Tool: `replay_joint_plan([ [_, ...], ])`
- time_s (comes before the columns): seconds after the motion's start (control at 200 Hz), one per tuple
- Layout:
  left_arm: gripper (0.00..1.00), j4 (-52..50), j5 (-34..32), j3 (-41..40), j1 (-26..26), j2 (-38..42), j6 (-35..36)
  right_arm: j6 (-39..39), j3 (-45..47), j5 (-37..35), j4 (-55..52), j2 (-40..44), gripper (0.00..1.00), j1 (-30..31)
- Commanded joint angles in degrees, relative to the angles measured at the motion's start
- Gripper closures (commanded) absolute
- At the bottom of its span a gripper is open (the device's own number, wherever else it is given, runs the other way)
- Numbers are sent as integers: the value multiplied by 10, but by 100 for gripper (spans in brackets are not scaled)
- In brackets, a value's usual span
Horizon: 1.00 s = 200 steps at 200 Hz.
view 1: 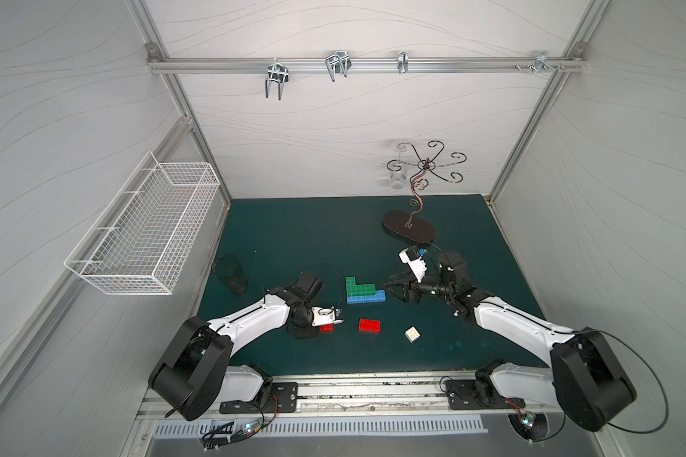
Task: Assemble a small pinwheel with lego
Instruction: Pick up the lego brick from the center of the board.
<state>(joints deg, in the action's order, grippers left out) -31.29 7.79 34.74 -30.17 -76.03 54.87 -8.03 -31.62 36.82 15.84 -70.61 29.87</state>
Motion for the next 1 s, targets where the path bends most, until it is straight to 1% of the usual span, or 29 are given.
replay_joint_plan([
  [0.0,67,24,6,-6,-9,8,-39,-10,0,8,-11,4,44,-1],
  [0.05,71,10,26,-3,-11,8,-39,-9,-3,8,-16,-2,44,-1],
  [0.095,66,22,31,-9,-17,9,-44,-11,-11,10,-23,-14,44,-1],
  [0.145,66,25,34,-11,-21,6,-43,-19,-23,21,-34,-29,45,0],
  [0.165,68,29,31,-12,-22,4,-43,-23,-27,26,-39,-37,45,0],
  [0.195,75,32,29,-10,-23,1,-47,-33,-32,31,-41,-47,46,0],
  [0.25,75,24,30,1,-23,-6,-48,-54,-29,39,-29,-62,46,0],
  [0.29,78,13,42,11,-23,-13,-50,-69,-21,43,-19,-68,48,1],
  [0.345,70,12,56,17,-23,-23,-56,-82,-10,45,-12,-74,48,1],
  [0.38,68,19,62,17,-23,-29,-67,-86,-6,46,-12,-76,48,2],
  [0.405,68,21,67,16,-24,-33,-69,-88,-4,45,-14,-76,49,2],
  [0.445,72,27,63,15,-31,-38,-73,-88,-1,44,-19,-73,48,2],
  [0.475,71,24,57,16,-38,-41,-72,-87,1,41,-22,-68,48,2],
  [0.535,66,22,42,17,-48,-43,-73,-84,4,35,-31,-57,48,2],
  [0.58,64,18,49,20,-48,-45,-73,-80,5,30,-38,-50,48,2],
  [0.64,55,6,51,28,-50,-55,-68,-75,4,26,-45,-42,48,2],
  [0.68,37,10,48,31,-51,-59,-70,-73,4,24,-48,-41,48,2],
  [0.735,20,12,45,34,-52,-63,-75,-72,1,23,-49,-39,48,2],
  [0.775,4,17,35,32,-52,-61,-72,-73,-1,24,-51,-39,48,2],
  [0.785,2,20,31,31,-52,-60,-73,-73,-2,25,-51,-39,48,2],
  [0.835,0,30,24,25,-52,-54,-78,-74,-4,28,-51,-39,48,2],
  [0.995,1,34,22,-9,-52,-6,-36,-73,-9,28,-56,-33,48,2],
])
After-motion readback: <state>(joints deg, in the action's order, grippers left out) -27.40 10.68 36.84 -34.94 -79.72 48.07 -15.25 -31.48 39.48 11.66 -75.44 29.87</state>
